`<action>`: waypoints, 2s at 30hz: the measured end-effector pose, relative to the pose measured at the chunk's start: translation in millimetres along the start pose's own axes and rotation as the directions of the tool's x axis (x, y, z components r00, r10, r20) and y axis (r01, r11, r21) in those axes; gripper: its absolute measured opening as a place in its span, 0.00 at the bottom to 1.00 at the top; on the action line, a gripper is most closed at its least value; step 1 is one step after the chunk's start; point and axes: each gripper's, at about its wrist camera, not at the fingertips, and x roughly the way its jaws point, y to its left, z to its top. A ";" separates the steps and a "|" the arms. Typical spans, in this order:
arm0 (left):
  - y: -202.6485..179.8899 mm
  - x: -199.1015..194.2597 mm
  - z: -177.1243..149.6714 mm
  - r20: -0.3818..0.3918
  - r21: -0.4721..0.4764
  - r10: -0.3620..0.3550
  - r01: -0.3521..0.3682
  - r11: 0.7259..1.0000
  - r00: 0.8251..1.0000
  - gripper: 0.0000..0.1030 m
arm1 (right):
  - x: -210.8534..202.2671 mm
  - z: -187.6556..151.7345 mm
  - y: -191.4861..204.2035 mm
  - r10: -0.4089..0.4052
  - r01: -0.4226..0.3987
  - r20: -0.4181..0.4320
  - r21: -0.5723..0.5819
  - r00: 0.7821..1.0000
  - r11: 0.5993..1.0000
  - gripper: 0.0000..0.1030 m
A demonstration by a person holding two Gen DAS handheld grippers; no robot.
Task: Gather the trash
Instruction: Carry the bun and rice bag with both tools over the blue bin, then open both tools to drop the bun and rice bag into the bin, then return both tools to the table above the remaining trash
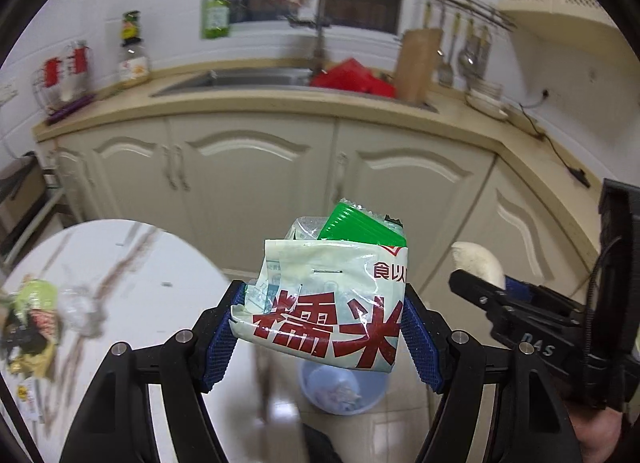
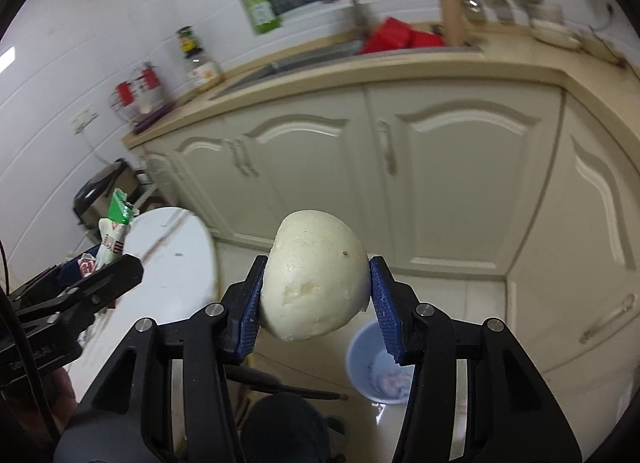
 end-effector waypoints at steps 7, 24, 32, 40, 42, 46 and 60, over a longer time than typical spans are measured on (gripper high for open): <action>-24.1 88.9 17.0 -0.143 0.045 -0.057 0.064 0.997 0.988 0.67 | 42.8 -19.9 -77.5 -0.058 0.069 -0.098 0.110 0.994 0.992 0.46; -35.9 249.6 61.7 -0.397 0.093 0.056 -0.021 0.995 0.916 0.83 | 179.2 -82.1 -145.9 0.010 0.087 -0.365 0.248 0.931 0.965 0.51; -36.4 257.9 62.9 -0.381 0.118 0.100 -0.059 0.991 0.919 0.87 | 191.0 -95.3 -164.6 -0.009 0.141 -0.391 0.310 0.920 0.940 1.00; -37.9 194.9 53.3 -0.290 0.094 0.084 -0.059 0.994 0.953 0.87 | 169.0 -87.0 -165.4 -0.042 0.174 -0.370 0.332 0.928 0.927 1.00; -37.5 182.0 54.9 -0.271 0.085 0.073 -0.052 0.995 0.960 0.88 | 159.3 -80.5 -159.5 -0.047 0.171 -0.353 0.328 0.934 0.929 1.00; -31.8 147.2 52.7 -0.223 0.068 0.066 -0.052 0.996 0.973 0.93 | 133.5 -65.1 -145.0 -0.059 0.160 -0.303 0.321 0.951 0.934 1.00; 20.1 -33.5 19.9 -0.026 -0.004 0.150 -0.150 0.989 0.988 0.97 | 27.5 -13.0 -33.7 -0.030 0.046 -0.076 0.210 0.997 0.977 1.00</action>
